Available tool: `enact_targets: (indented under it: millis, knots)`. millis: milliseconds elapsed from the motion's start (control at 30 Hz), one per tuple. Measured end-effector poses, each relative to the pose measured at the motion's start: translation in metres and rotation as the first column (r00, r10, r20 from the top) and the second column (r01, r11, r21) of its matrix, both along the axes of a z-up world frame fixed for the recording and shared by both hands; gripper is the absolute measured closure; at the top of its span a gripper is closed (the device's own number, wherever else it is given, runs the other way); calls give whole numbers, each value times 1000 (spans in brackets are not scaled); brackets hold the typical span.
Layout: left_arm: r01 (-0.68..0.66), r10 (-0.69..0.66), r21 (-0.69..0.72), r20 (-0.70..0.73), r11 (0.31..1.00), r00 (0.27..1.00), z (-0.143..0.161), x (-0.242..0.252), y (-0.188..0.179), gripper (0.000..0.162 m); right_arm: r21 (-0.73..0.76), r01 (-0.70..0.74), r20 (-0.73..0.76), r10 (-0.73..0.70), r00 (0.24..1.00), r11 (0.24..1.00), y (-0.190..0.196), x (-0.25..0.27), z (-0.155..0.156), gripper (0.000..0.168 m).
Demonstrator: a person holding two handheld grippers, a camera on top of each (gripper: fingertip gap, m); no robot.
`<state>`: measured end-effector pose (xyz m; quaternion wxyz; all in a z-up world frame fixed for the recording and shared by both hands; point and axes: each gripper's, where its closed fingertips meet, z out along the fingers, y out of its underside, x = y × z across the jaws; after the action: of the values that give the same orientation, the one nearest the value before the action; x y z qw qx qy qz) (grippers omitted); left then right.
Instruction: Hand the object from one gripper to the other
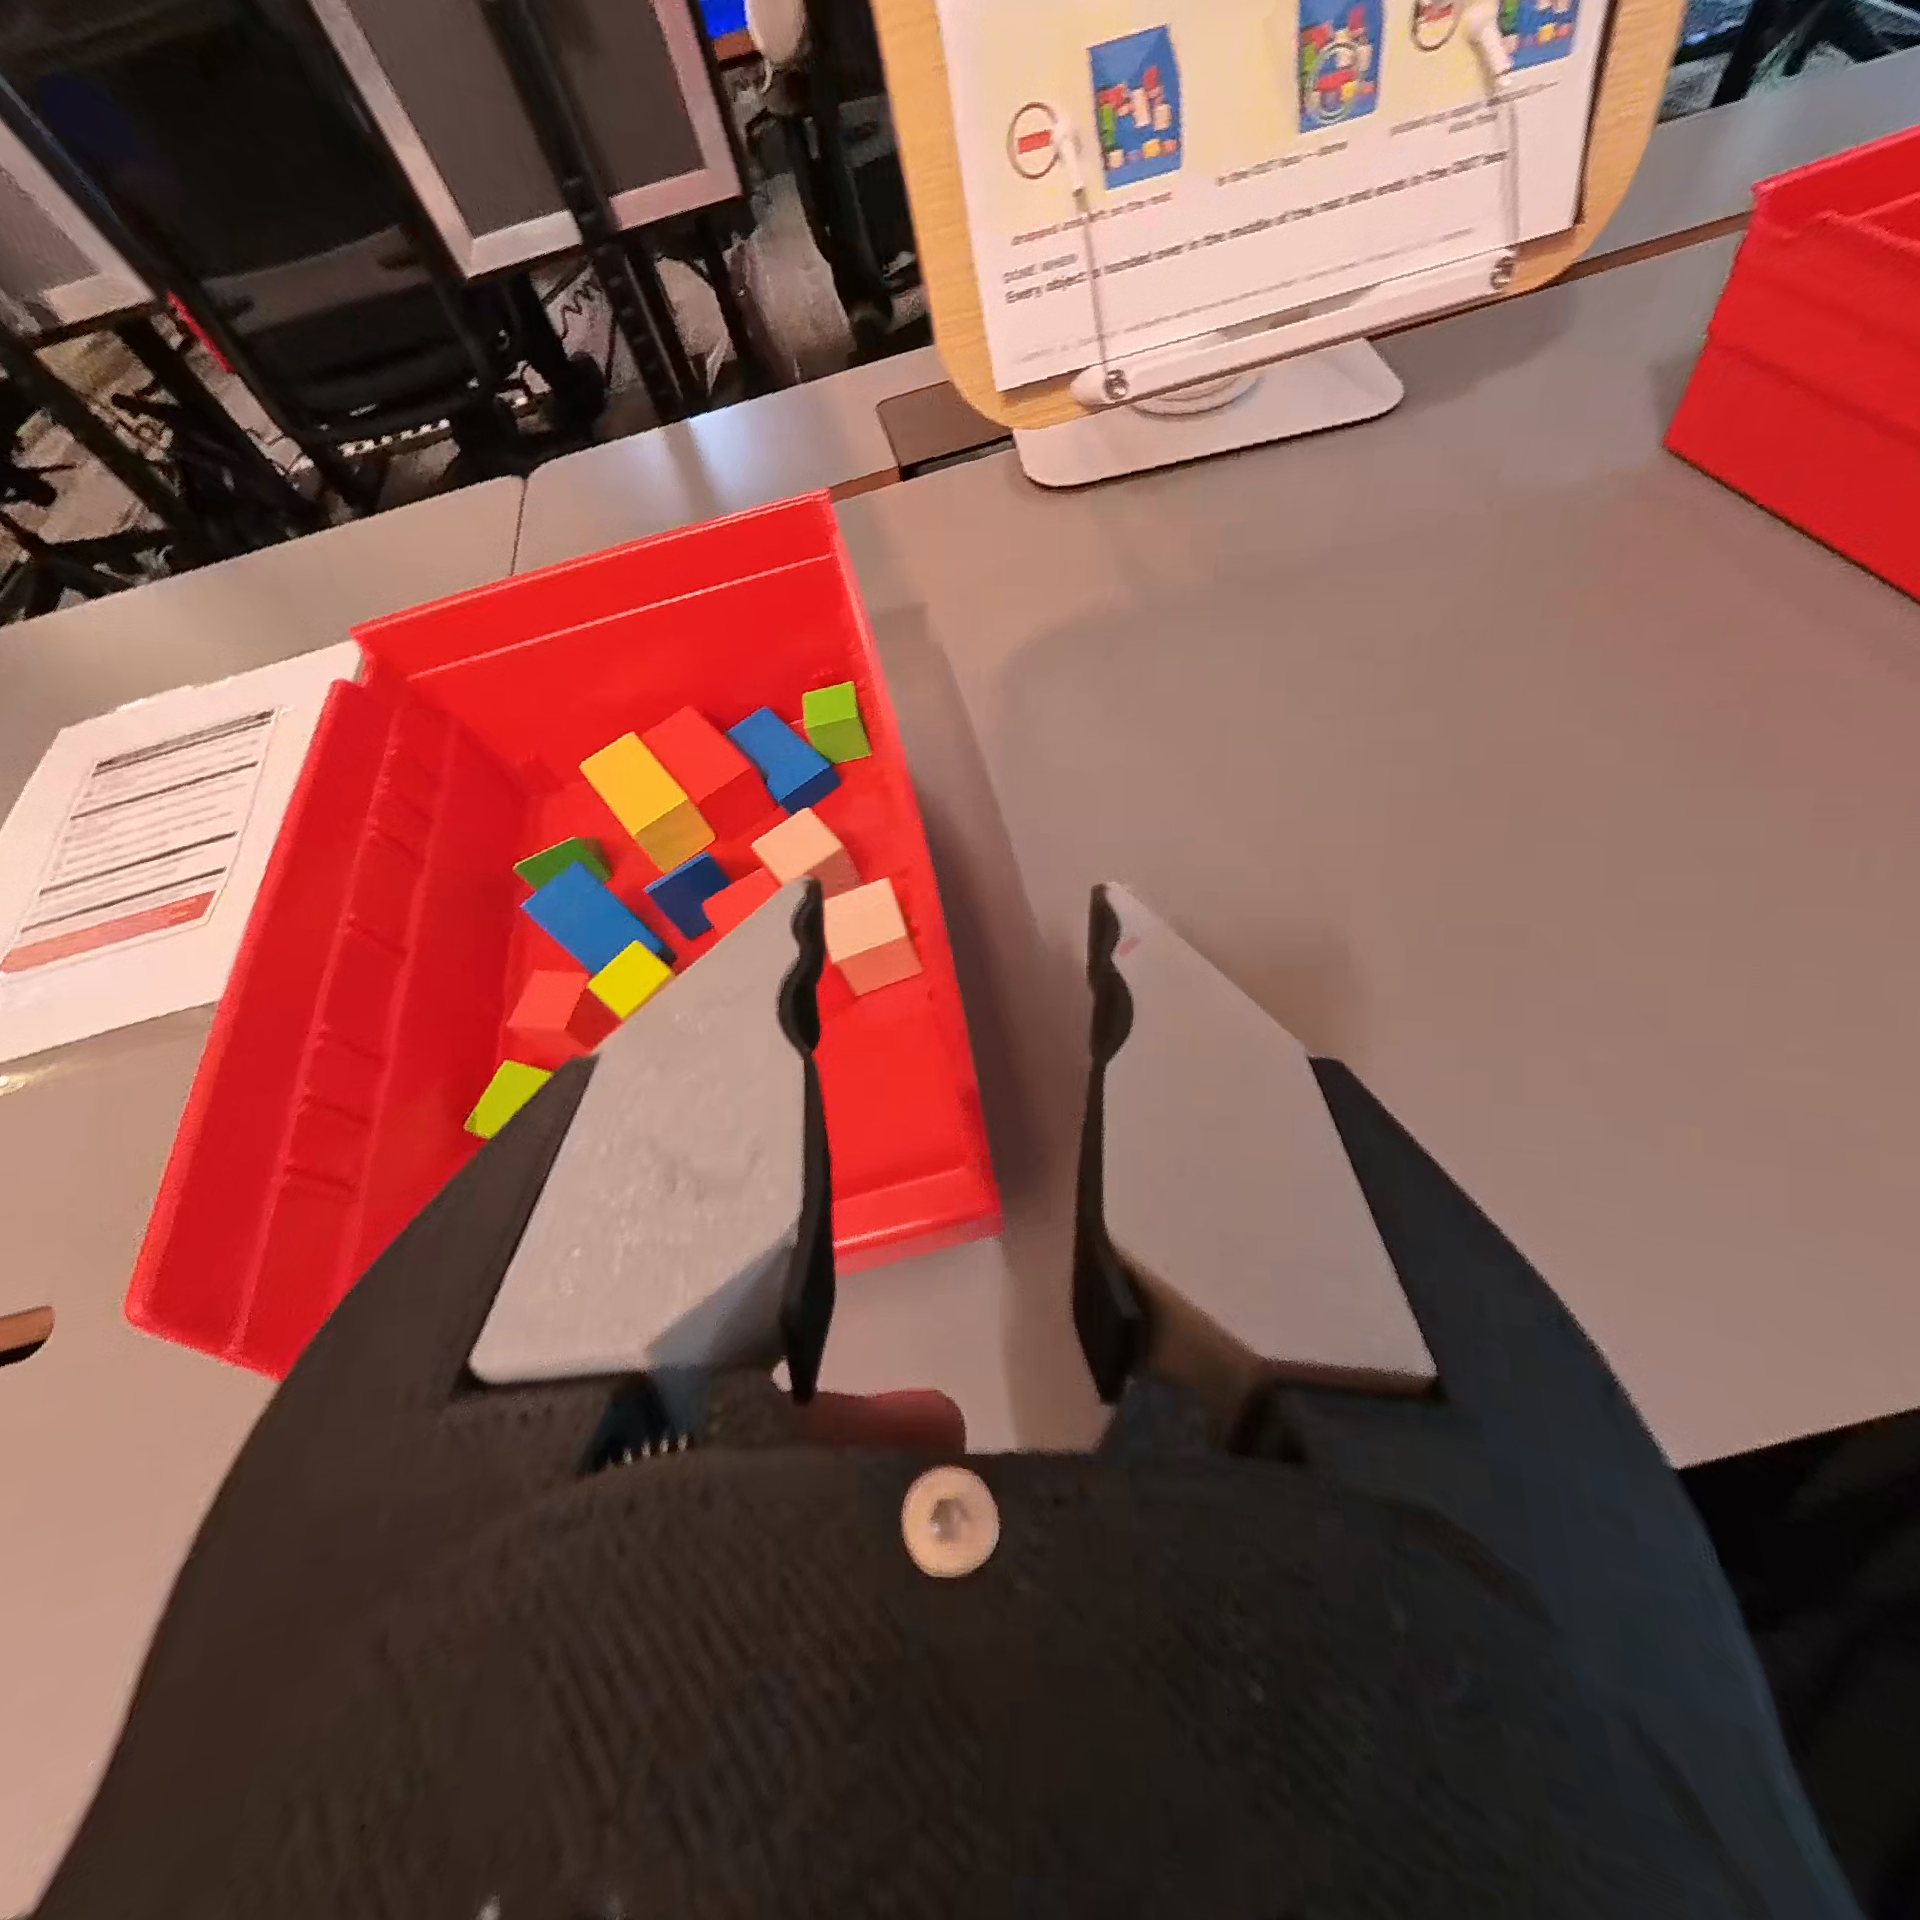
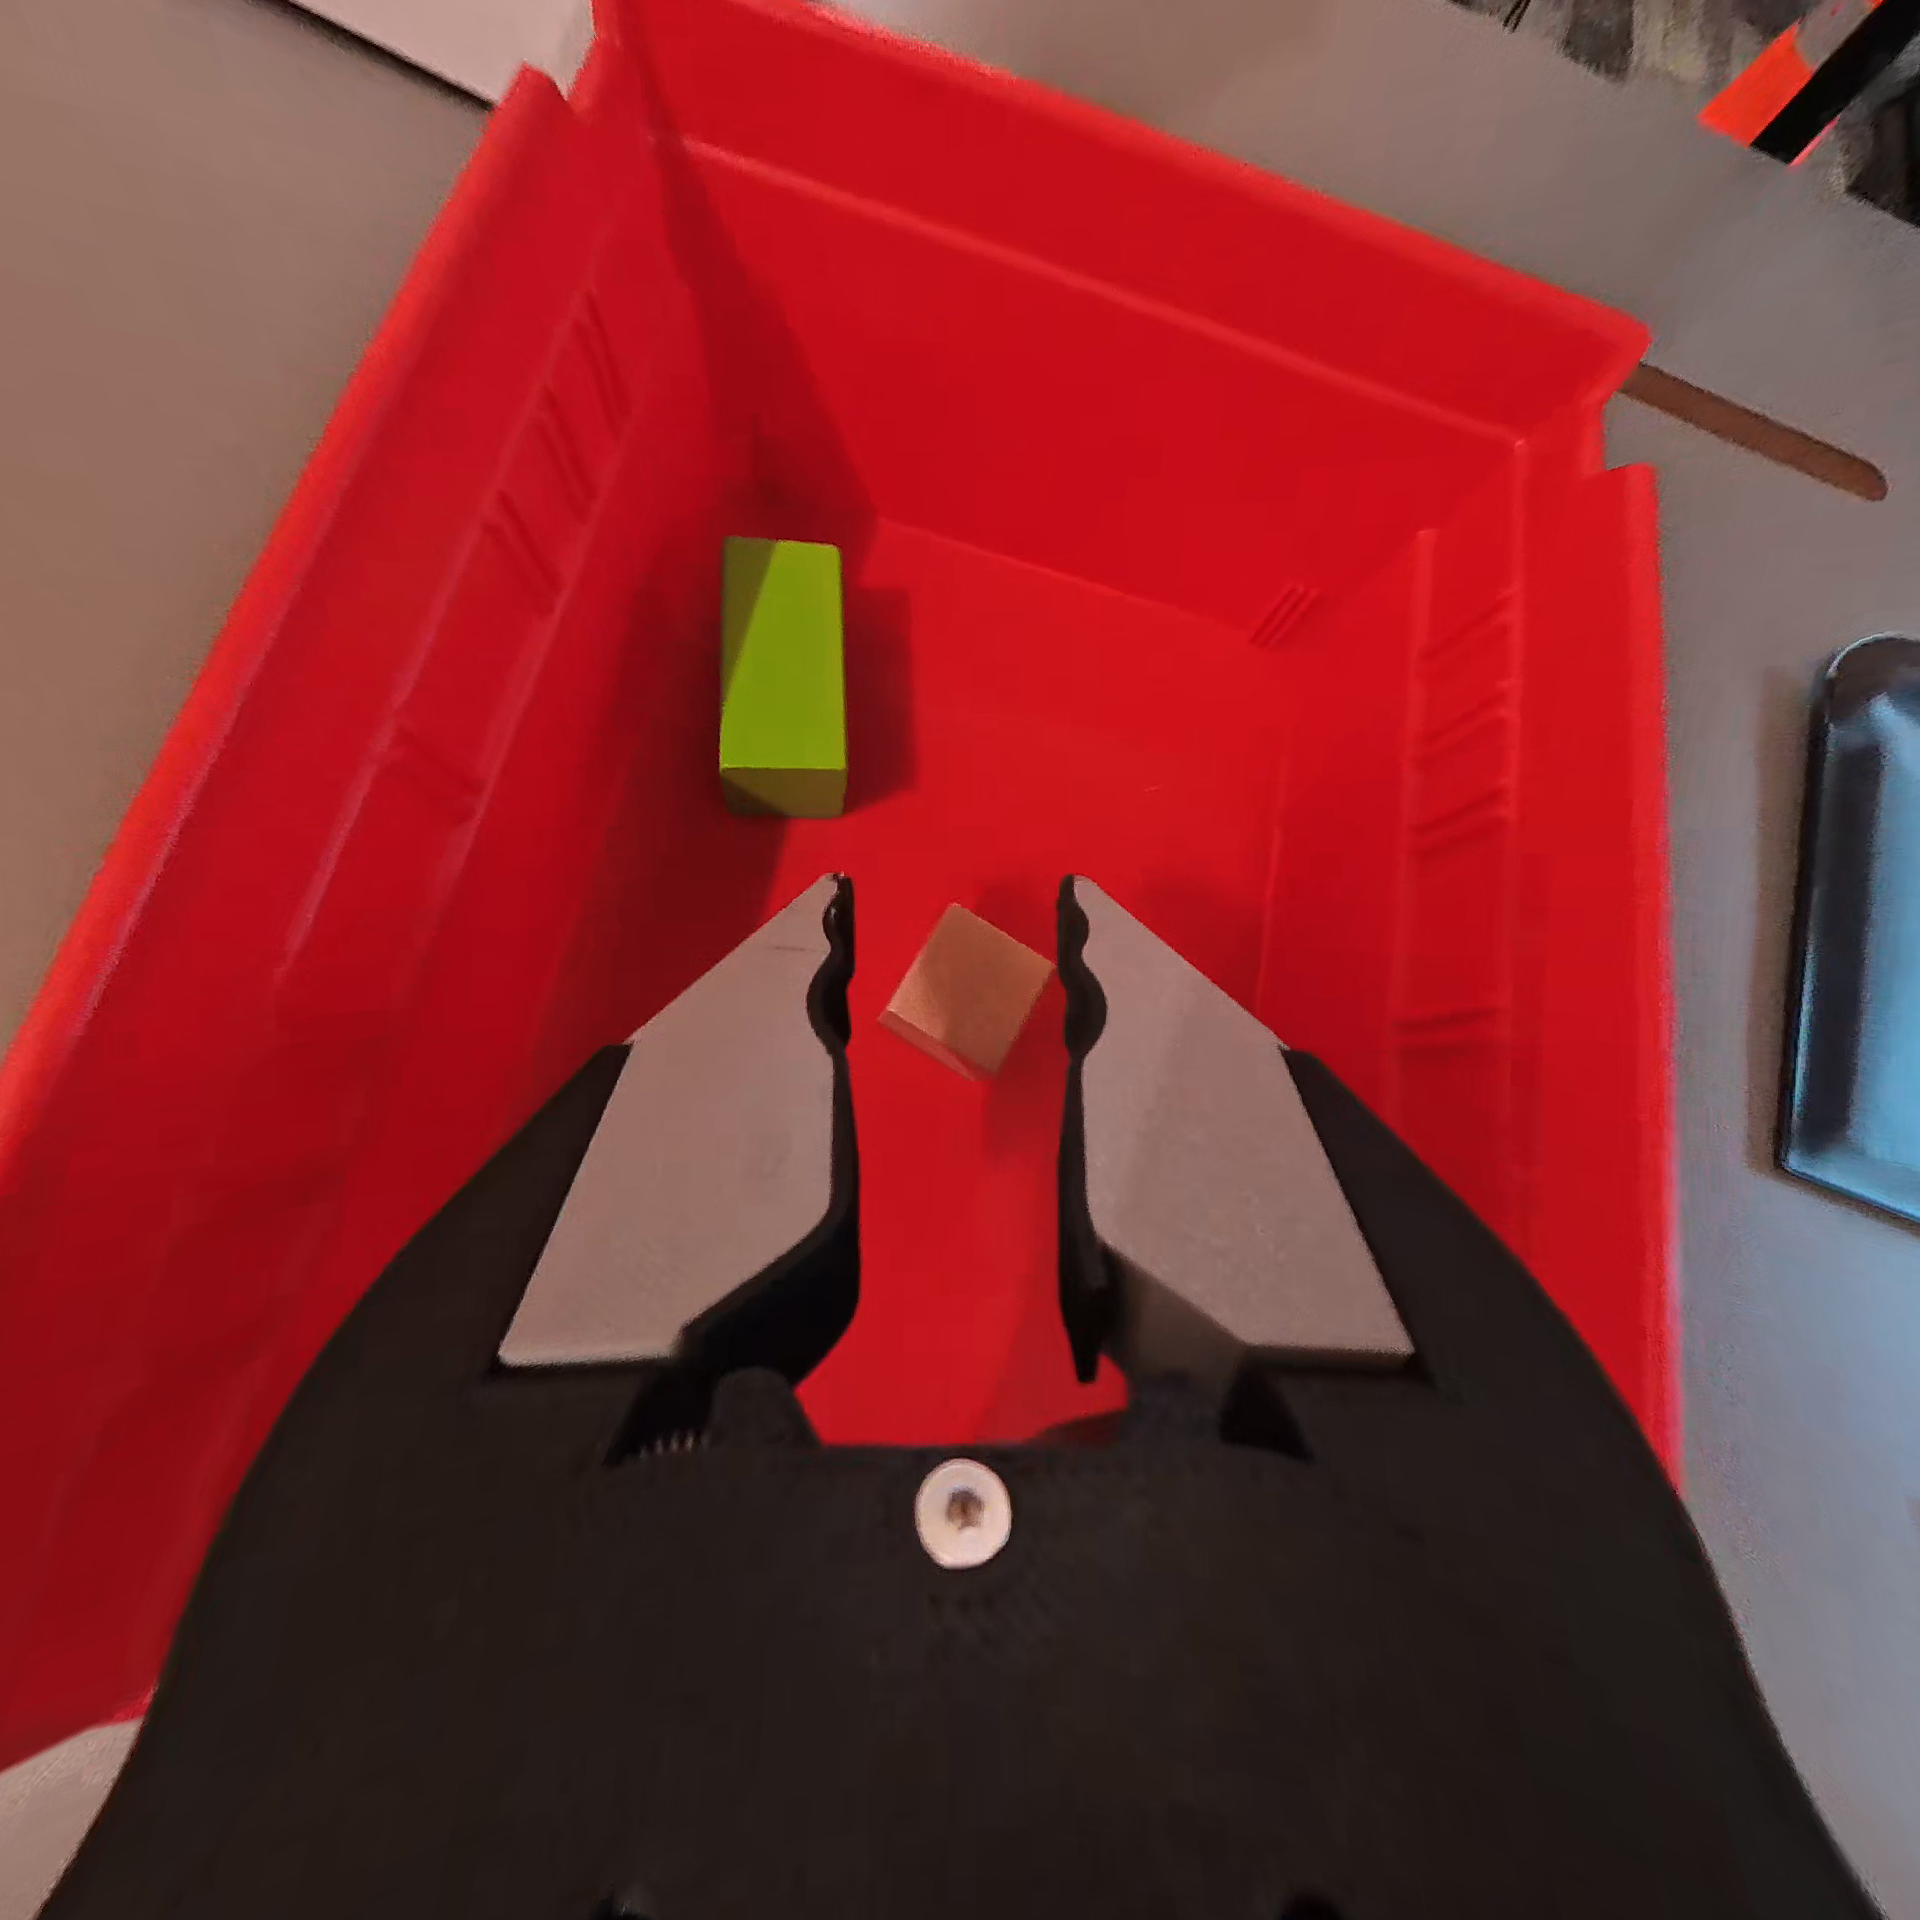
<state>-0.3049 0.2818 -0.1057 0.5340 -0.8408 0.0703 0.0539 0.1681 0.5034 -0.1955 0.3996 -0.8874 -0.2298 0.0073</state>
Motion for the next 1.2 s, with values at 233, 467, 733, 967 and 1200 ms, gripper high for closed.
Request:
enact_targets:
  millis: [233, 467, 733, 967, 1200]
  knots:
    - [-45, 45, 7, 73, 999, 996, -6, -35, 1, 114, 60, -41, -118, 47, 992, 997, -11, -6, 28, 131]
    - [50, -25, -247, 102, 968, 994, -55, -77, 35, 112, 110, -87, -211, 109, 971, 990, -27, -12, 53, 130]
    - [140, -198, -509, -60, 850, 978, -102, -126, 64, 116, 162, -122, -245, 159, 956, 979, -40, -20, 75, 129]
    - [188, -410, -709, -154, 679, 899, -128, -136, 65, 117, 159, -141, -228, 176, 958, 977, -42, -24, 74, 128]
    - [157, -431, -791, -146, 591, 890, -150, -145, 70, 135, 146, -160, -193, 187, 963, 976, -43, -31, 68, 128]
